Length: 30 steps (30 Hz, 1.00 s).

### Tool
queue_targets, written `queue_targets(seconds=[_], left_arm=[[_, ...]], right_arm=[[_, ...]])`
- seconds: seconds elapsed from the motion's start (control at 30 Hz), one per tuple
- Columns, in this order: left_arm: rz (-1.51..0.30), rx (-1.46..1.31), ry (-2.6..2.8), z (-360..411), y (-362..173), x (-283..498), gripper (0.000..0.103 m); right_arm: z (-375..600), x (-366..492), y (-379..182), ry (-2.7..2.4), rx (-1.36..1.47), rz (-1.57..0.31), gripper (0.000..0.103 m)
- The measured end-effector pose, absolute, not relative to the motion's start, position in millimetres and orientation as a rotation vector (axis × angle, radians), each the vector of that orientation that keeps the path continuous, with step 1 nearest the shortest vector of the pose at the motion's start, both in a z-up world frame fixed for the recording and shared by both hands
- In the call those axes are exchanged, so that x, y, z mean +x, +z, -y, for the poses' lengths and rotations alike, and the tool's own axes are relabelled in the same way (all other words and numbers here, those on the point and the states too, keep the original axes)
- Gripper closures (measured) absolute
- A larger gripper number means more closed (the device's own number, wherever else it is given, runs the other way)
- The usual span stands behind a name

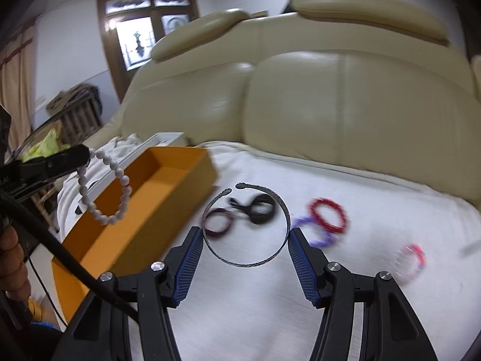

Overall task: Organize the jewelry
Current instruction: 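Carry both bracelets into the orange box and open both grippers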

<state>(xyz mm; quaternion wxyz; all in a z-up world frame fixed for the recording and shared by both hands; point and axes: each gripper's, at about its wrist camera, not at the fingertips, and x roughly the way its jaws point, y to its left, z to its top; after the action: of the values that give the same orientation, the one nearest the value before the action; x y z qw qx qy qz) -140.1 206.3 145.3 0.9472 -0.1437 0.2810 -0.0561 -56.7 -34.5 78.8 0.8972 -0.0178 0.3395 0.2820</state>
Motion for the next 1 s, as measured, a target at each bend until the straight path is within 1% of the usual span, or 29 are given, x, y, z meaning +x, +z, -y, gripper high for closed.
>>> queue_targets(seconds=[0.23,0.37,0.5,0.67,0.7,0.73,0.77,0.8,0.83,1.0], left_arm=[[-0.687,-0.349,0.085,-254,110,-127,0.093],[-0.790,-0.384,0.227,-273,84,-117,0.093],[-0.857,-0.411,0.325,-290,65,-116,0.093],[-0.878,-0.427,0.429,-302,59,-114,0.093],[-0.878,-0.421,0.451,-302,60,-111,0.089],[-0.875,-0.414,0.475,-303,60,-110,0.078],[-0.867,-0.412,0.492,-302,61,-110,0.070],[-0.860,-0.411,0.502,-302,63,-109,0.056],[-0.849,-0.408,0.509,-300,64,-109,0.051],[-0.768,-0.341,0.537,-285,81,-108,0.049]], right_arm=[[-61,-34,85,0.633,-0.121,-0.776,0.041],[-107,-17,81,0.639,-0.171,-0.839,0.041],[-150,2,71,0.638,-0.231,-0.897,0.041],[-191,25,53,0.639,-0.260,-0.967,0.039],[-195,30,51,0.639,-0.251,-0.980,0.036],[-196,32,51,0.637,-0.236,-0.987,0.033],[-196,35,52,0.631,-0.220,-0.989,0.030],[-194,34,54,0.634,-0.200,-0.983,0.030],[-190,33,57,0.651,-0.179,-0.973,0.030],[-145,23,83,0.662,-0.093,-0.887,0.029]])
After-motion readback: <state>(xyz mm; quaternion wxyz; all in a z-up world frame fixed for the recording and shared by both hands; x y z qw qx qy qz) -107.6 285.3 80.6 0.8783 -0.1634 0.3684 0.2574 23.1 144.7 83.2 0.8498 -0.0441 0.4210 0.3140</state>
